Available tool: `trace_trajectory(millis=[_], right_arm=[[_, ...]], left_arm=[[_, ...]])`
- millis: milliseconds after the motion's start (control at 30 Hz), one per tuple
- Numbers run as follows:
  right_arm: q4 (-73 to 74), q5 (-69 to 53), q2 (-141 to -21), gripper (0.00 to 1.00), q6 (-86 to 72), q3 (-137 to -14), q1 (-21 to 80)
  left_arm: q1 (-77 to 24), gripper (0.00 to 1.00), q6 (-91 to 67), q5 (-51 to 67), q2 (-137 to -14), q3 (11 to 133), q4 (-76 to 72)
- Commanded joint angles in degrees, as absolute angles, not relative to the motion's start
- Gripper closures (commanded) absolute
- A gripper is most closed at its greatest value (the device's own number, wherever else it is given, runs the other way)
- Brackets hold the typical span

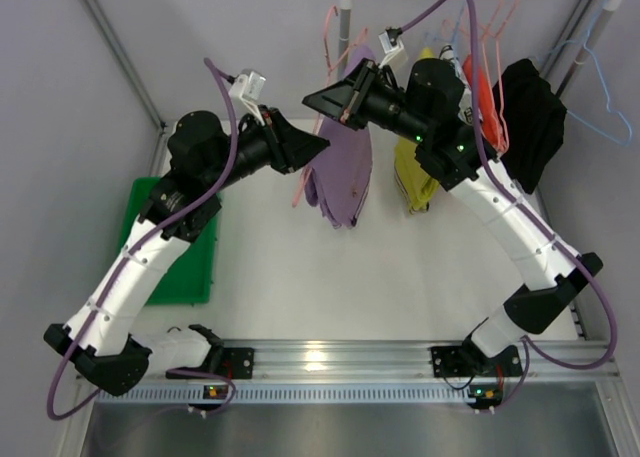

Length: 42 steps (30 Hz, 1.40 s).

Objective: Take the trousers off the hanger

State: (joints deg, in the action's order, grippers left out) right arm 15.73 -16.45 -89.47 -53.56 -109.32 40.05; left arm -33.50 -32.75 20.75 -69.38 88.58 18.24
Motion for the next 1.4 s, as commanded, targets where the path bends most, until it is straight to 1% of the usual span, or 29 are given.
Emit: trace_trajectory(millis=[0,33,67,100,167,200,267,300,367,400,500,533,600,633,667,767,833,967,1133,1267,1367], right_arm=[[10.7,-19.8,-87.1,1.00,-57.6,-109.7,39.5],[10.6,-20.3,-86.8,1.00,-58.1,-110.1,38.9],[10.6,-20.3,-86.2,1.00,-58.7,-110.4,37.5],[10.9,-20.3,-85.7,1.00,-59.6,-110.7,37.1],[11.0,-20.3,-84.6,1.00,-60.0,-112.2,36.4],[10.9,-20.4,-84.3,1.00,-60.6,-112.7,36.1],[11.0,-20.4,-83.9,1.00,-61.4,-114.3,35.5],[11.2,-20.5,-83.8,1.00,-62.3,-114.8,35.3],[11.4,-20.5,-83.4,1.00,-62.9,-115.7,34.9],[11.3,-20.7,-83.2,1.00,-63.5,-115.8,34.9],[11.2,-21.0,-82.6,1.00,-64.6,-116.1,34.4],[11.2,-21.0,-82.3,1.00,-64.9,-116.1,34.4],[11.2,-21.0,-82.2,1.00,-65.2,-116.4,34.3],[11.2,-21.0,-82.1,1.00,-65.3,-116.5,34.2],[11.3,-20.9,-82.1,1.00,-65.2,-116.8,34.1],[11.6,-20.4,-81.9,1.00,-64.4,-117.7,34.1],[11.7,-20.1,-81.5,1.00,-64.2,-117.7,34.1],[10.5,-21.3,-80.9,1.00,-63.2,-117.6,34.0],[8.3,-22.6,-81.3,1.00,-62.8,-117.6,34.0],[5.2,-23.4,-82.1,1.00,-63.2,-117.9,34.0],[5.0,-23.6,-82.4,1.00,-63.4,-118.5,34.1]], left_arm=[[-33.3,0.50,-26.9,14.1,-67.4,89.9,11.6],[-33.3,0.24,-25.6,12.1,-66.8,89.7,12.3],[-33.3,0.01,-23.7,9.0,-65.2,89.6,14.2],[-33.3,0.01,-22.4,2.1,-64.4,89.4,15.3],[-33.0,0.01,-17.8,-4.9,-61.7,88.5,17.3],[-32.7,0.01,-16.4,-9.4,-60.6,86.1,17.2],[-32.3,0.01,-11.8,-12.1,-57.0,82.0,16.2],[-32.1,0.01,-10.6,-12.8,-55.7,77.7,16.1],[-32.0,0.01,-7.1,-10.4,-52.3,73.3,16.5],[-32.0,0.01,-6.7,-9.2,-51.0,68.9,16.8],[-32.0,0.01,-4.0,-4.5,-46.7,62.5,16.6],[-32.1,0.01,-3.1,-3.6,-45.8,58.2,16.1],[-32.1,0.01,-2.5,-2.1,-42.9,53.4,13.9],[-32.0,0.01,-0.9,-0.5,-42.0,48.2,9.9],[-32.1,0.01,-0.4,3.1,-40.7,45.9,7.8],[-32.1,0.01,2.0,3.3,-42.1,41.4,1.4],[-32.1,0.01,3.0,2.9,-44.4,40.3,-3.1],[-32.3,0.01,2.1,6.0,-48.5,39.6,-9.9],[-37.1,0.01,1.7,4.0,-55.2,39.8,-19.0],[-40.5,0.01,4.1,6.1,-57.7,39.5,-23.7],[-41.4,0.01,6.2,3.0,-59.4,39.4,-26.2]])
